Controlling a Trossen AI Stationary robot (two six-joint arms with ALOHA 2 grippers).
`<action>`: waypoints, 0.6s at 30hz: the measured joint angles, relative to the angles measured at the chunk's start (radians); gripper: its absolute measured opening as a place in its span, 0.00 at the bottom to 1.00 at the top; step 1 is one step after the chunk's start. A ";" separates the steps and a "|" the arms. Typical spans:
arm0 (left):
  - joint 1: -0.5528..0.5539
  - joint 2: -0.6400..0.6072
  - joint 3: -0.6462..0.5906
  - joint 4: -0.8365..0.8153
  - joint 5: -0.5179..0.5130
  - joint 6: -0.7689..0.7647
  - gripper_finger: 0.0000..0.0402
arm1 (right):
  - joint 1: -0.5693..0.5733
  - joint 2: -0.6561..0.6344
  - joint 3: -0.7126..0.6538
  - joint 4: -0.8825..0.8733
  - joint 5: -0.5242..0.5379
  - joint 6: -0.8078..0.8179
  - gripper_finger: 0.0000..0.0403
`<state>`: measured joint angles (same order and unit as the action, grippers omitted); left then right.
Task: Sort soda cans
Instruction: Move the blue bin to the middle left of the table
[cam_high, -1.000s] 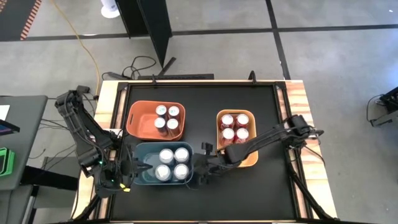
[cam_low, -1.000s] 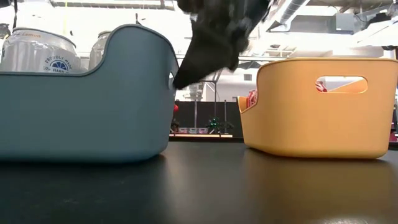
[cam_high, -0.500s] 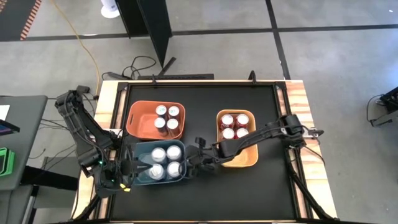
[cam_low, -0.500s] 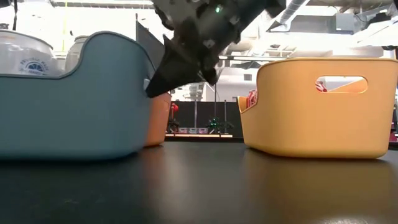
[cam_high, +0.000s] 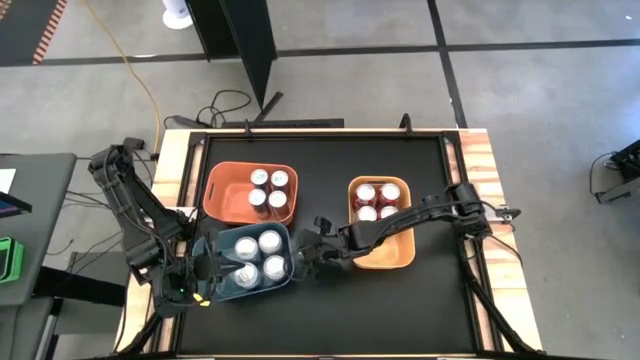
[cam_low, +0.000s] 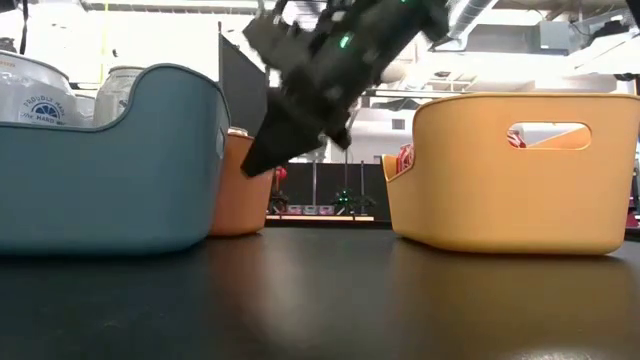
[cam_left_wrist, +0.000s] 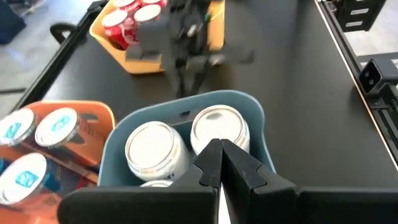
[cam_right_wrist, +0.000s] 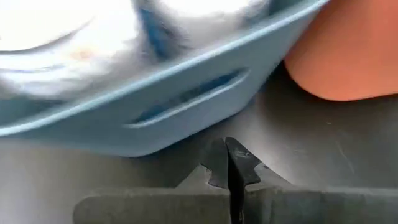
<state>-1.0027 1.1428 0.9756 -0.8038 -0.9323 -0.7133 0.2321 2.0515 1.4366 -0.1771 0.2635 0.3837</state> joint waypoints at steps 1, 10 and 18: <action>0.000 0.002 0.000 -0.007 0.003 -0.017 0.00 | 0.010 -0.014 0.000 -0.024 -0.001 -0.002 0.01; -0.043 0.008 0.000 -0.080 0.128 -0.177 0.00 | 0.125 -0.032 0.001 -0.061 -0.012 -0.008 0.01; -0.083 0.098 0.000 0.069 0.458 -0.281 0.00 | 0.151 -0.032 0.001 -0.068 -0.008 0.005 0.01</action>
<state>-1.0857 1.2410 0.9756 -0.7347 -0.4742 -0.9940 0.3831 2.0193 1.4380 -0.2450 0.2560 0.3886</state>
